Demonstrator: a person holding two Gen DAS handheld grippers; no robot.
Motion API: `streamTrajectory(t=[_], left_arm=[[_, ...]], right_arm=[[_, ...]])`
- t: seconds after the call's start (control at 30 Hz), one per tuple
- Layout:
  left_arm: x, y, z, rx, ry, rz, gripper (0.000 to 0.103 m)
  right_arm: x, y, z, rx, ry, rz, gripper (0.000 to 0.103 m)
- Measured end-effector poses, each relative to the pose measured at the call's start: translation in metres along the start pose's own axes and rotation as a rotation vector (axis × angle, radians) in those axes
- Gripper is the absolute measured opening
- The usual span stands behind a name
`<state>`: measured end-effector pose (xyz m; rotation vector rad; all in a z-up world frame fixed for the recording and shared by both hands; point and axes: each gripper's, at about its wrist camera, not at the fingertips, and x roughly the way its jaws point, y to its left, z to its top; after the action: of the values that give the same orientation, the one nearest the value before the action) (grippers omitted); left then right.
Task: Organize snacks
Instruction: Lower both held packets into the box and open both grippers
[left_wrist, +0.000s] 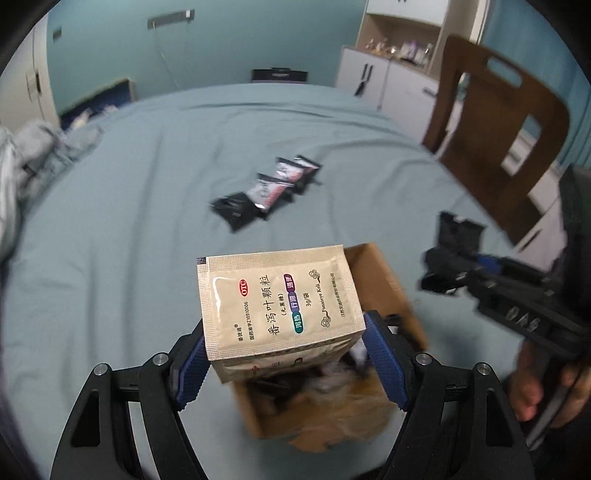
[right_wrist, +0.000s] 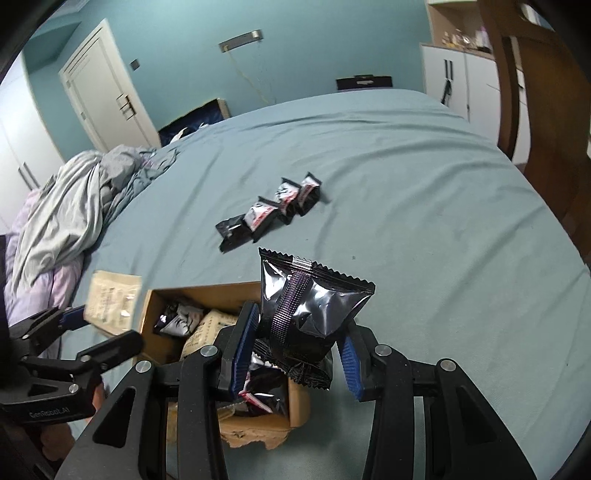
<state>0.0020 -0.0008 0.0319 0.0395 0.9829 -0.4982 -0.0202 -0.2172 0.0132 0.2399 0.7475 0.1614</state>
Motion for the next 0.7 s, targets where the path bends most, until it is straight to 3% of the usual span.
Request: streamTrajectory(t=[0.07, 0.13, 0.17, 0.27, 0.37, 0.7], left_arm=[[-0.002, 0.002, 0.000, -0.016, 0.002, -0.034, 0.087], [-0.006, 0.009, 0.001, -0.040, -0.010, -0.003, 0.101], [-0.010, 0.015, 0.000, -0.060, -0.033, 0.033, 0.103], [-0.016, 0.026, -0.003, -0.089, -0.080, 0.133, 0.103], [-0.014, 0.034, -0.001, -0.064, -0.057, 0.233, 0.103], [-0.008, 0.033, -0.001, 0.014, -0.062, 0.352, 0.103]], right_arm=[[0.001, 0.009, -0.001, -0.038, 0.004, 0.005, 0.040], [0.004, 0.015, -0.003, -0.065, 0.021, 0.018, 0.040], [0.005, 0.017, -0.003, -0.076, 0.025, 0.028, 0.040], [0.003, 0.022, -0.003, -0.106, 0.019, 0.047, 0.040], [-0.001, 0.024, -0.004, -0.118, 0.006, 0.068, 0.040], [-0.002, 0.032, -0.013, -0.176, 0.001, 0.152, 0.041]])
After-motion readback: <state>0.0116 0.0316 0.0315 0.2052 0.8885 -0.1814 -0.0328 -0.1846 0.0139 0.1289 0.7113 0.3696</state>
